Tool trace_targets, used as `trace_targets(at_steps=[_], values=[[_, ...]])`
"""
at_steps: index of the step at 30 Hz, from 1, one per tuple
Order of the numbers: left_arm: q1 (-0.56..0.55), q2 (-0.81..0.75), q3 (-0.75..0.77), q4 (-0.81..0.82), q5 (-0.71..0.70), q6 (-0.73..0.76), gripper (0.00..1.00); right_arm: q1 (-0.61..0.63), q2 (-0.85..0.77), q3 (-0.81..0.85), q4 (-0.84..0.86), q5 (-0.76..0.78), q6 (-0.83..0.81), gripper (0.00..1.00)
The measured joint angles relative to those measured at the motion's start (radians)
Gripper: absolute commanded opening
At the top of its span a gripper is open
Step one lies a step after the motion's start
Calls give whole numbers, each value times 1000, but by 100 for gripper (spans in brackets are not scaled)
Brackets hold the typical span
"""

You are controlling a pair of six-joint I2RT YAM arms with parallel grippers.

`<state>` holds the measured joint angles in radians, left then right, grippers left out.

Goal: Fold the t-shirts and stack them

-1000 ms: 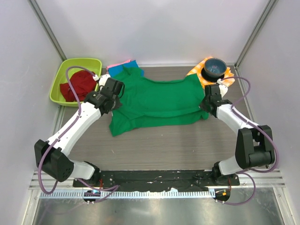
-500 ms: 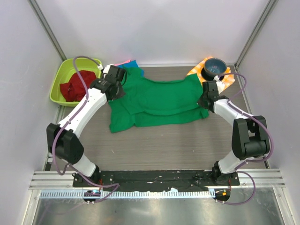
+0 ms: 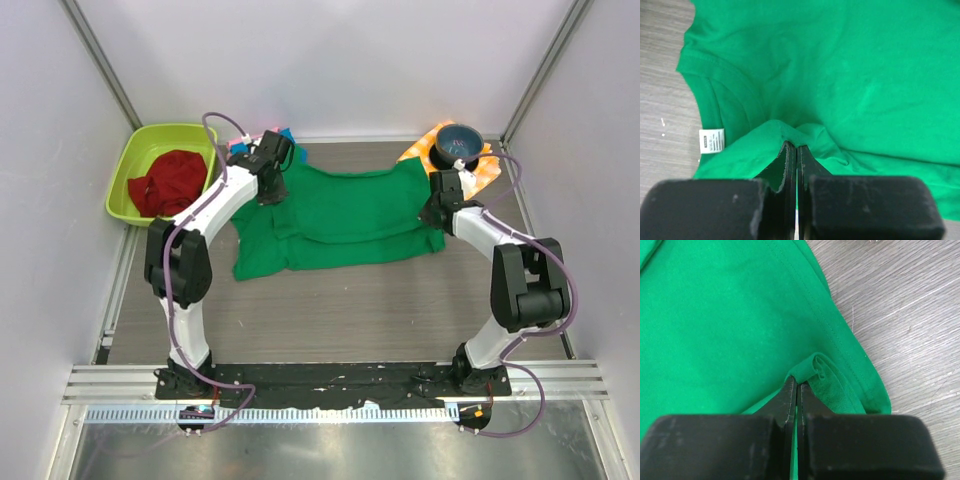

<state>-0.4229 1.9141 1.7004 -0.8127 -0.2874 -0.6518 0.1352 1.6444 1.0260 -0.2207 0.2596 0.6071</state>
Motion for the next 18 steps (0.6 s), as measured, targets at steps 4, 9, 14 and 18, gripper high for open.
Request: trace_targets(at_steps=[4,9,14,18], values=[[1,80,81,-6,-3,7,0,0,30,20,5,0,0,1],[6,140,168,-14,-17,8,21,0,92,55,21,0,-4,1],[14,164,200,-42,-65,1,100,0,174,92,47,-6,-18,28],[19,161,177,-74,-126,-36,100,0,240,130,88,-7,-49,49]])
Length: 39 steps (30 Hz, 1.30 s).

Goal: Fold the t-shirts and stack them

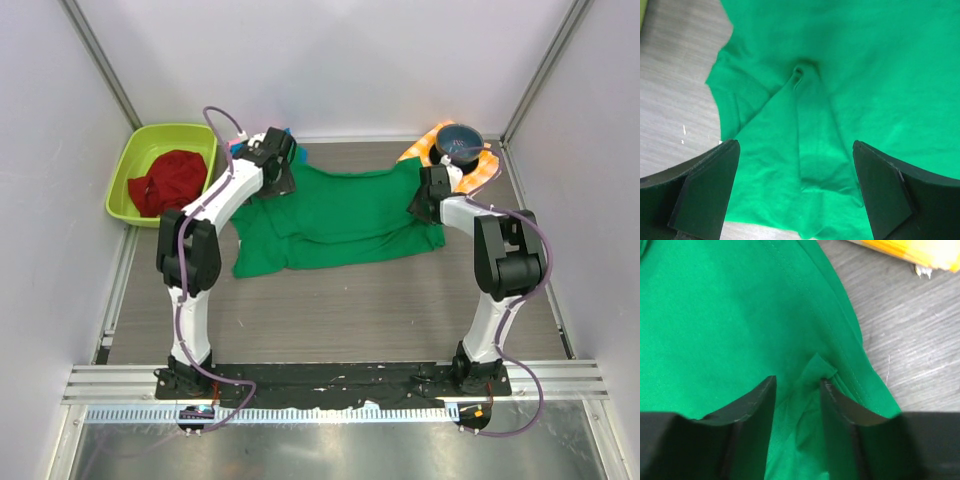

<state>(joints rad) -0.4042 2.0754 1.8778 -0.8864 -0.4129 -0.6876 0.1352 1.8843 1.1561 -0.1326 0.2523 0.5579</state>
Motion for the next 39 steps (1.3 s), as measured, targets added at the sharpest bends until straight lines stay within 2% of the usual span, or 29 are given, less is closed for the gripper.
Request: trace_targets(at_steps=[2,5,6,9,10,14,16,19,23,33,39], values=[[0,-50,-108,32,-13,-35,100,1,6,3,20,1,-8,63],[-2,-165,-293,63,-5,-75,100,16,-6,2,45,26,-23,67],[-8,-224,-372,66,2,-94,100,22,-21,-2,48,45,-31,83],[-38,-405,-549,81,1,-142,100,68,-116,-27,31,119,-45,85],[-58,-455,-586,85,0,-151,100,98,-166,-39,23,148,-55,94],[-162,-576,-697,124,11,-201,100,232,-341,-70,0,214,-66,94],[-206,-589,-739,146,27,-222,100,292,-405,-84,-15,215,-64,94],[-244,-577,-807,192,55,-248,100,305,-444,-121,-24,206,-58,94],[-243,-542,-863,252,55,-257,100,286,-441,-201,-37,189,-59,93],[-233,-496,-861,360,-23,-235,100,282,-397,-266,15,92,-58,91],[-150,-495,-897,480,11,-211,100,282,-396,-296,61,18,-59,92]])
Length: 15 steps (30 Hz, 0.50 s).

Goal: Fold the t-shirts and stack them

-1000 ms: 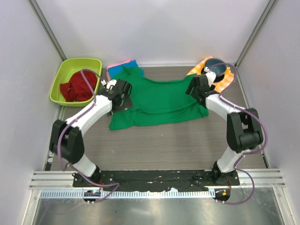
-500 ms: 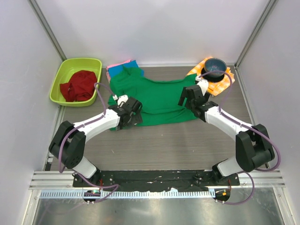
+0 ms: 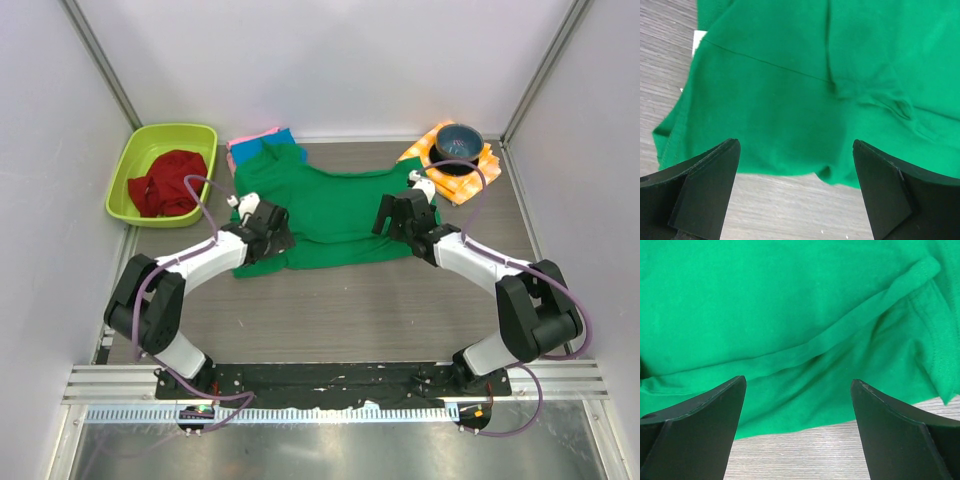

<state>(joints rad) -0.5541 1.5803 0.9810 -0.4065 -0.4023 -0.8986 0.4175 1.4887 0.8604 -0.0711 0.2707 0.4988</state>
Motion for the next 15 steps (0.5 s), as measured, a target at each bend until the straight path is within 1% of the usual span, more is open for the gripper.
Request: trace_targets(at_steps=[5,7,11,15], values=[[97,0,-121,115,85,12,100,-13,-2,-40,57,-45,1,94],[120,-12,-150,157,108,14,100,-35,-5,-61,71,-70,8,93],[146,-31,-189,243,150,16,100,-144,-39,-132,92,-121,37,93],[171,-40,-217,306,182,15,100,-231,-64,-174,93,-127,61,93]])
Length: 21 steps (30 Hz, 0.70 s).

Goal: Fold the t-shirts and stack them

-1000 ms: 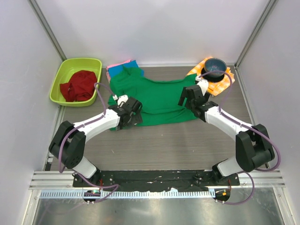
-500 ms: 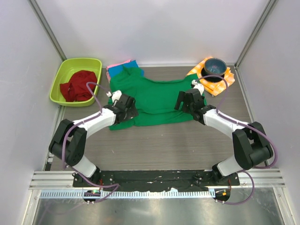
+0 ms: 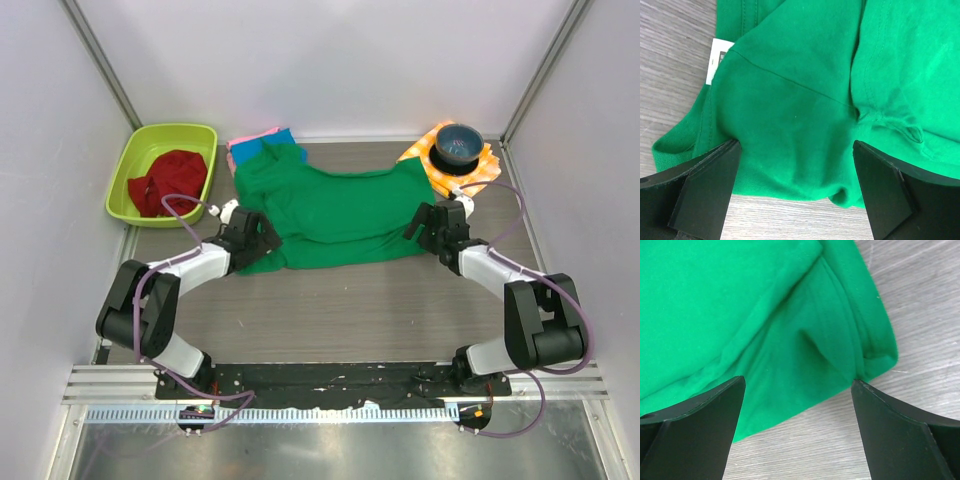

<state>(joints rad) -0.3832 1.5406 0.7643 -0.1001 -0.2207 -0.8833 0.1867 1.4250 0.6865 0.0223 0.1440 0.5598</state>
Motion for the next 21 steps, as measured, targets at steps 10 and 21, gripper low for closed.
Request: trace_targets(at_steps=[10,21], values=[[58,-24,-41,67,71,0,100,-45,-3,-18,-3,-9,26,92],[71,-31,-51,81,96,0,100,12,-71,31,-60,-39,42,91]])
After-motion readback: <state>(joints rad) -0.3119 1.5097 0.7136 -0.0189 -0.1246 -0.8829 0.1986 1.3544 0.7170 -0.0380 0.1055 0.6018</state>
